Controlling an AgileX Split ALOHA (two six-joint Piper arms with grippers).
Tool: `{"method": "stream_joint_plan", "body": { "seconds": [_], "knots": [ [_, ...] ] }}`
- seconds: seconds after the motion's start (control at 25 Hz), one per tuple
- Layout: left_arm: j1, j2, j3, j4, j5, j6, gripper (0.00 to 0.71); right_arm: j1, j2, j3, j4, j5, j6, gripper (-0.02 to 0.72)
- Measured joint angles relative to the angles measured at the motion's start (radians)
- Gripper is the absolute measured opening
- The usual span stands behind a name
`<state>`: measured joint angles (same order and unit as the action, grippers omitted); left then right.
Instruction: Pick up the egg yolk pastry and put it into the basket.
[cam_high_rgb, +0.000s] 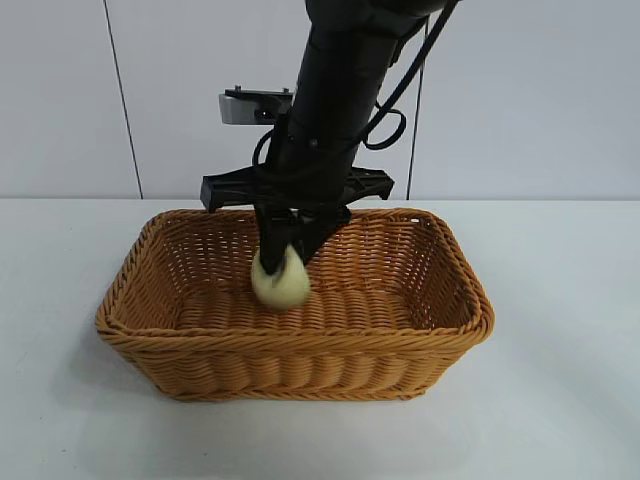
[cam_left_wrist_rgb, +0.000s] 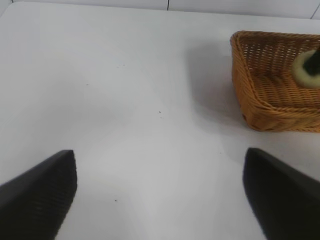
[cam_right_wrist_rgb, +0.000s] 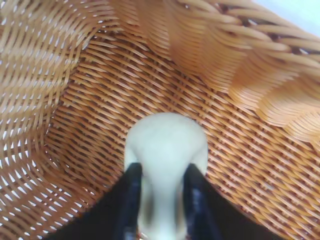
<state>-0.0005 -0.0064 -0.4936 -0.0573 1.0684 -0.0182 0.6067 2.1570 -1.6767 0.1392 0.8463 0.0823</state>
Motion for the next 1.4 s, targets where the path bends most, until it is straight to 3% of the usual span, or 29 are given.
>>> {"method": "stream_joint_plan", "body": {
  "seconds": [0.08, 0.16, 0.36, 0.48, 1.12, 1.4],
  "knots": [
    [0.0, 0.0, 0.0, 0.0, 0.0, 0.0, 0.695, 0.0, 0.0, -0.024, -0.001, 0.039, -0.002, 0.559],
    [0.0, 0.0, 0.0, 0.0, 0.0, 0.0, 0.695, 0.0, -0.005, -0.07, -0.022, 0.086, -0.008, 0.625],
    [0.0, 0.0, 0.0, 0.0, 0.0, 0.0, 0.695, 0.0, -0.024, -0.262, -0.152, 0.278, 0.035, 0.661],
    [0.0, 0.0, 0.0, 0.0, 0.0, 0.0, 0.695, -0.024, -0.025, -0.325, -0.212, 0.346, 0.07, 0.663],
    [0.0, 0.0, 0.0, 0.0, 0.0, 0.0, 0.695, -0.448, -0.026, -0.335, -0.231, 0.362, 0.081, 0.663],
    [0.0, 0.0, 0.0, 0.0, 0.0, 0.0, 0.695, -0.562, -0.026, -0.335, -0.233, 0.362, 0.063, 0.663]
  ]
}}
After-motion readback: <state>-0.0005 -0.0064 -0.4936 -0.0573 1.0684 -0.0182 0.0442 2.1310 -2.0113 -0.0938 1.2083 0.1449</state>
